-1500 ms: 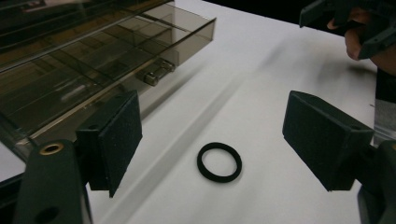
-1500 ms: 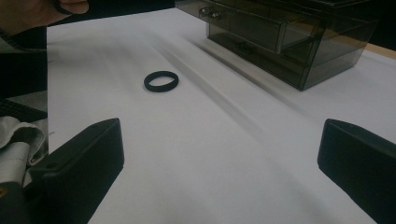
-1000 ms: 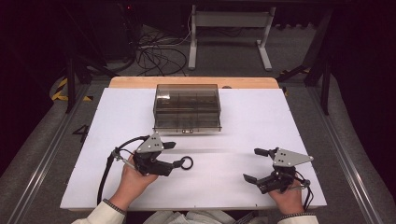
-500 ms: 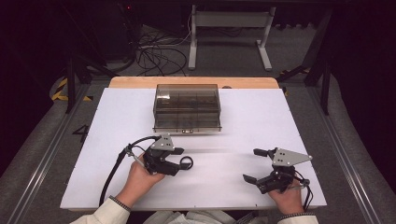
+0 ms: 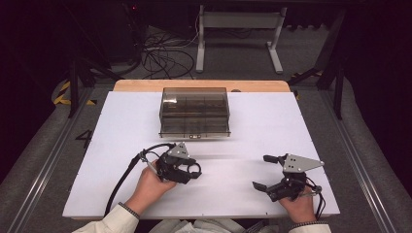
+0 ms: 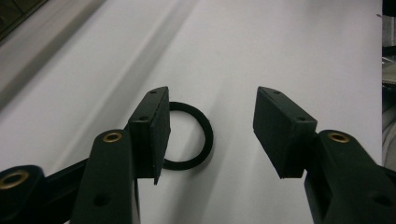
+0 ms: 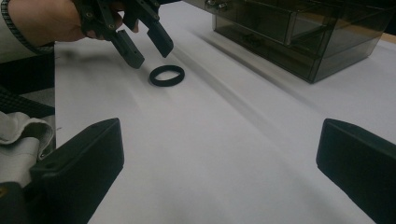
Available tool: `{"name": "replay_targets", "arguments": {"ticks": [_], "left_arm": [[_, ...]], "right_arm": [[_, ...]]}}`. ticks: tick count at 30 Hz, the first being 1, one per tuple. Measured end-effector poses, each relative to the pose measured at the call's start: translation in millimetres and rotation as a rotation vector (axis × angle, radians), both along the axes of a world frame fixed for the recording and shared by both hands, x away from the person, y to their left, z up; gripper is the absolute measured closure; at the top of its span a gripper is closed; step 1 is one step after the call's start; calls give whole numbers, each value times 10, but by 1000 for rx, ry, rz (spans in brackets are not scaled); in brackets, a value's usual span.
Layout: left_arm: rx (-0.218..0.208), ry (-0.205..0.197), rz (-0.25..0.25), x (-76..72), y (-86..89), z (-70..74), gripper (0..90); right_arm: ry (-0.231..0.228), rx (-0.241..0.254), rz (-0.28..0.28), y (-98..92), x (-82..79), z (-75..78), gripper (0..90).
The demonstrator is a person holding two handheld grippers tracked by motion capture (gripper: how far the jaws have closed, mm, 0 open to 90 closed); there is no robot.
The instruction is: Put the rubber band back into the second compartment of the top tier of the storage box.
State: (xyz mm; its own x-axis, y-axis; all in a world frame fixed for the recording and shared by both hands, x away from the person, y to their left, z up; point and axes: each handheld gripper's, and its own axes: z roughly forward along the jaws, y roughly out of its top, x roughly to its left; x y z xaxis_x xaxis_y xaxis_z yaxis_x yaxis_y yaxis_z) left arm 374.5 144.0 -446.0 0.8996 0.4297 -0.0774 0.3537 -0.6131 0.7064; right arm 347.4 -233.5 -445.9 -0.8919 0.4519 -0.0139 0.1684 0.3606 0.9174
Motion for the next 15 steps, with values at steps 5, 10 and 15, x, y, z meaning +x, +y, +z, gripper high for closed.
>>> {"name": "replay_targets", "arguments": {"ticks": [5,10,15], "left_arm": [[27,9,-1,20,-38,-39,513],[36,36,0,34,-68,-69,561],[86,31,7,17,-110,-83,605]], "right_arm": [[1,-1,1,1,3,-3,16],[2,-3,6,3,0,-4,16],[5,-5,9,5,1,-6,16]]}}
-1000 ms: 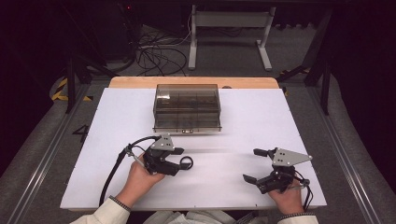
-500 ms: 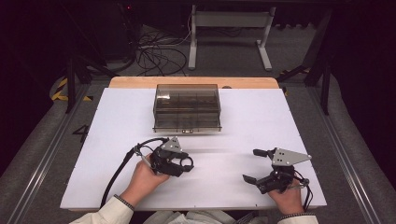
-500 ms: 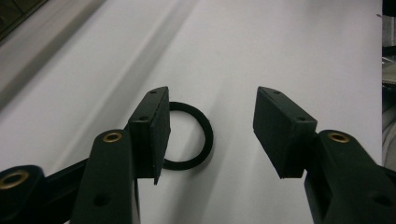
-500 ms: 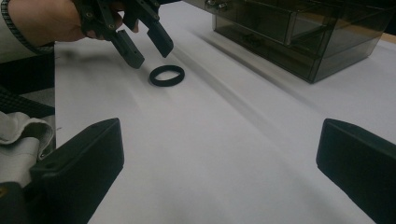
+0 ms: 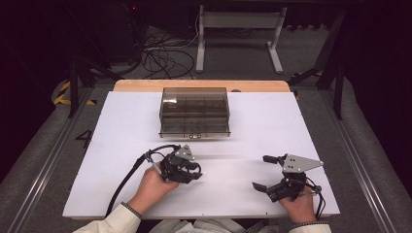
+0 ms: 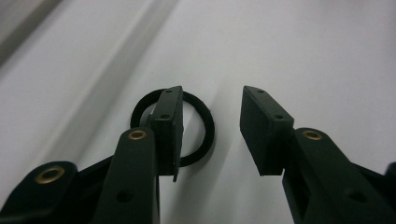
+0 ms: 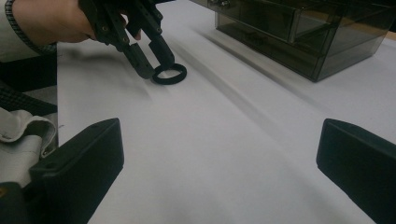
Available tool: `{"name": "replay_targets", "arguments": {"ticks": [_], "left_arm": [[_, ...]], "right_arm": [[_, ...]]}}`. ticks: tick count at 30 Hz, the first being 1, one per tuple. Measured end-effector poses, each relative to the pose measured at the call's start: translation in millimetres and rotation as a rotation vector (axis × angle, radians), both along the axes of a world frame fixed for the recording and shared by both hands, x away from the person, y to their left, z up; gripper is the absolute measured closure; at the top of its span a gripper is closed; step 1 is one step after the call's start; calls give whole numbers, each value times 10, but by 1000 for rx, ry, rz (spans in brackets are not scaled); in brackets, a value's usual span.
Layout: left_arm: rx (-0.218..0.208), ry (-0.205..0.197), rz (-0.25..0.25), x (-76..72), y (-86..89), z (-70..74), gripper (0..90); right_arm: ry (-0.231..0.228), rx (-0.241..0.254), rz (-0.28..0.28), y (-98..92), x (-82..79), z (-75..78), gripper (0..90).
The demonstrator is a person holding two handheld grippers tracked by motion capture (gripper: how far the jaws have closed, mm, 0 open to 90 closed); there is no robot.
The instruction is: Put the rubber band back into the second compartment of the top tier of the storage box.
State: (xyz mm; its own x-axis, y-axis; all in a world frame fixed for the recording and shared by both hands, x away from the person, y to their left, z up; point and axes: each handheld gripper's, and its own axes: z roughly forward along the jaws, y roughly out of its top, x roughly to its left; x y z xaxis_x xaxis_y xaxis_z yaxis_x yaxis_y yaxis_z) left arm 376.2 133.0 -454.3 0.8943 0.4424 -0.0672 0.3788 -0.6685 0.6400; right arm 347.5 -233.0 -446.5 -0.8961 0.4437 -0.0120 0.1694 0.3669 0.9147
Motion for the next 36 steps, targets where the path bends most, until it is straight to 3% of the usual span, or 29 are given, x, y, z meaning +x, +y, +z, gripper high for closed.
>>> {"name": "replay_targets", "arguments": {"ticks": [8,15,36], "left_arm": [[75,-19,-3,-24,-63,-30,710],[122,-45,0,-49,-105,-31,855],[94,-57,-7,-79,-97,39,867]], "right_arm": [[3,0,3,3,-3,-1,15],[3,-1,6,3,-4,-1,15],[2,-5,8,4,-2,-3,15]]}}
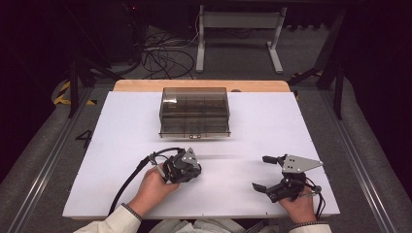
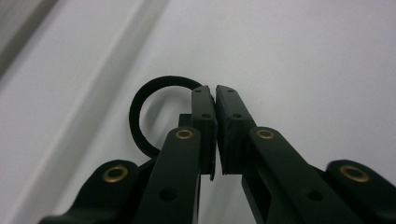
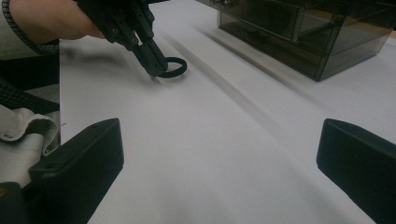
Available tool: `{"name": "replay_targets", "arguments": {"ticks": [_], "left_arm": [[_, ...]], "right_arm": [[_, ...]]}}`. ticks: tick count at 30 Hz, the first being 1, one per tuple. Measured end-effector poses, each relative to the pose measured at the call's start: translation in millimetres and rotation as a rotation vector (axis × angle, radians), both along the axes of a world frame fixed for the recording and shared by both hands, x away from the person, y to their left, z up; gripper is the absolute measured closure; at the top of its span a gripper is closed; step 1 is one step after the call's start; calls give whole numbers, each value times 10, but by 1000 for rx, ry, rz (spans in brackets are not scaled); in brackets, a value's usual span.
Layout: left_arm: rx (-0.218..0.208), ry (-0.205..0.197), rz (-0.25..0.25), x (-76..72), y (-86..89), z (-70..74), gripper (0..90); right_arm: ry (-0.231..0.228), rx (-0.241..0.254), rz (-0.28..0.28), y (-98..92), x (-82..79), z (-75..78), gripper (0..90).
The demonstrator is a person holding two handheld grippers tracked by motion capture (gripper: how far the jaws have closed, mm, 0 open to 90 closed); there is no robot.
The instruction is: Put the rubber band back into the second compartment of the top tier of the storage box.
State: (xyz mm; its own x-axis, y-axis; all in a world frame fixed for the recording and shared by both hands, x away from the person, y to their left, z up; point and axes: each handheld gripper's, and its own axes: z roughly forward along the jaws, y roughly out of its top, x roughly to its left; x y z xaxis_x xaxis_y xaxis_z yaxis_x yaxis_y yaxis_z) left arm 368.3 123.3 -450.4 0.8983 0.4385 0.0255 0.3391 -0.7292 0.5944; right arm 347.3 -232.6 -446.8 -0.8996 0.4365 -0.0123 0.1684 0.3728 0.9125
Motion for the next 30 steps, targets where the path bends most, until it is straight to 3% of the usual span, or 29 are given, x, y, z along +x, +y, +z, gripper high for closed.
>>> {"name": "replay_targets", "arguments": {"ticks": [10,21,26,30], "left_arm": [[-74,-29,-1,-42,96,183,868],[-72,-34,-4,-68,99,232,868],[-93,-38,-15,-79,108,274,868],[-142,-48,-27,-95,140,362,868]], "right_arm": [[2,2,0,0,2,-1,15],[5,1,2,6,6,-5,15],[6,2,2,8,6,-6,15],[5,3,4,11,9,-7,15]]}}
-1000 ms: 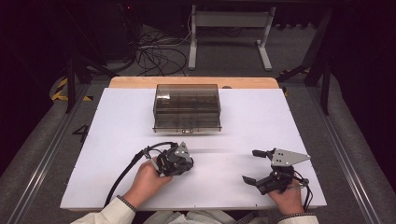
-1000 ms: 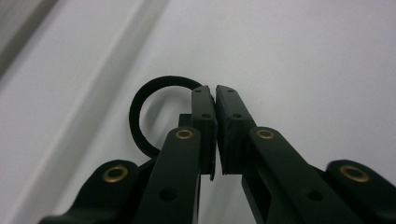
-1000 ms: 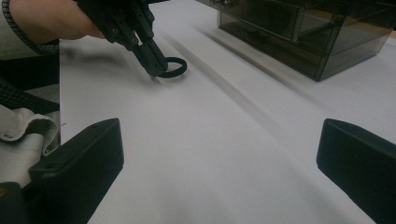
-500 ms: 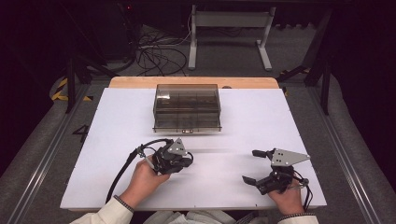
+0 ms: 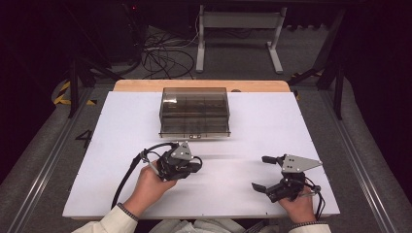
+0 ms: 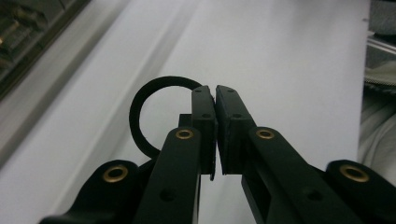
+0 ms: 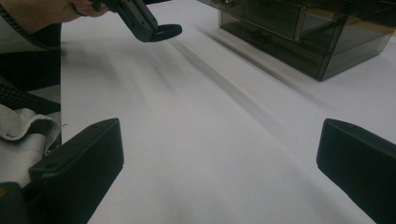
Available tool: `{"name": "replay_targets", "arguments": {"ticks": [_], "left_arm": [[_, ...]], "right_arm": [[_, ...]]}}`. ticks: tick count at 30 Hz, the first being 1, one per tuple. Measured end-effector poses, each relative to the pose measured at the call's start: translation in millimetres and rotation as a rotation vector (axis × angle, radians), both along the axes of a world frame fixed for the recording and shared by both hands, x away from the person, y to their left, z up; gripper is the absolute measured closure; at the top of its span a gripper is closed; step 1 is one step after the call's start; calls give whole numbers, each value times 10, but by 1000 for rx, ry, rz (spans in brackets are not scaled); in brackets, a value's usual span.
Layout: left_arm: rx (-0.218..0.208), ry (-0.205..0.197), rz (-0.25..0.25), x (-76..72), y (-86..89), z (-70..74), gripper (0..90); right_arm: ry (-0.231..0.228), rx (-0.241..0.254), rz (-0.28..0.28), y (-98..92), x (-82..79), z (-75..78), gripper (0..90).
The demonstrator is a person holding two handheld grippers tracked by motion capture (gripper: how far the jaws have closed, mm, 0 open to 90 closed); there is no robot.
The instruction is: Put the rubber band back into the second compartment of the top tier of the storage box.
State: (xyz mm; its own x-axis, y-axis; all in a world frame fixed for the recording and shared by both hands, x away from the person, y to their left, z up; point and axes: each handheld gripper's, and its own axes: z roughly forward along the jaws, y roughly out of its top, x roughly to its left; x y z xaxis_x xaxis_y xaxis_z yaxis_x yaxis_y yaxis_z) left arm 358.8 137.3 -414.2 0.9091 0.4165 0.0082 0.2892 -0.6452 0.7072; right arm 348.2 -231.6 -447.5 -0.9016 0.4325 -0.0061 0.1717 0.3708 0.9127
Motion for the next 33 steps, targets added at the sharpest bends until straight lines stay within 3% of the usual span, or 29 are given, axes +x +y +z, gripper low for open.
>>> {"name": "replay_targets", "arguments": {"ticks": [4,11,25,33], "left_arm": [[-57,-10,0,-9,37,87,868],[-115,-38,14,-8,72,198,868],[-188,-79,36,44,78,372,867],[-251,-79,64,128,101,432,867]], "right_arm": [[1,-1,0,2,1,-2,15],[3,0,-1,2,1,-2,15],[2,-3,0,1,1,-2,15],[4,-5,1,-1,1,-5,15]]}}
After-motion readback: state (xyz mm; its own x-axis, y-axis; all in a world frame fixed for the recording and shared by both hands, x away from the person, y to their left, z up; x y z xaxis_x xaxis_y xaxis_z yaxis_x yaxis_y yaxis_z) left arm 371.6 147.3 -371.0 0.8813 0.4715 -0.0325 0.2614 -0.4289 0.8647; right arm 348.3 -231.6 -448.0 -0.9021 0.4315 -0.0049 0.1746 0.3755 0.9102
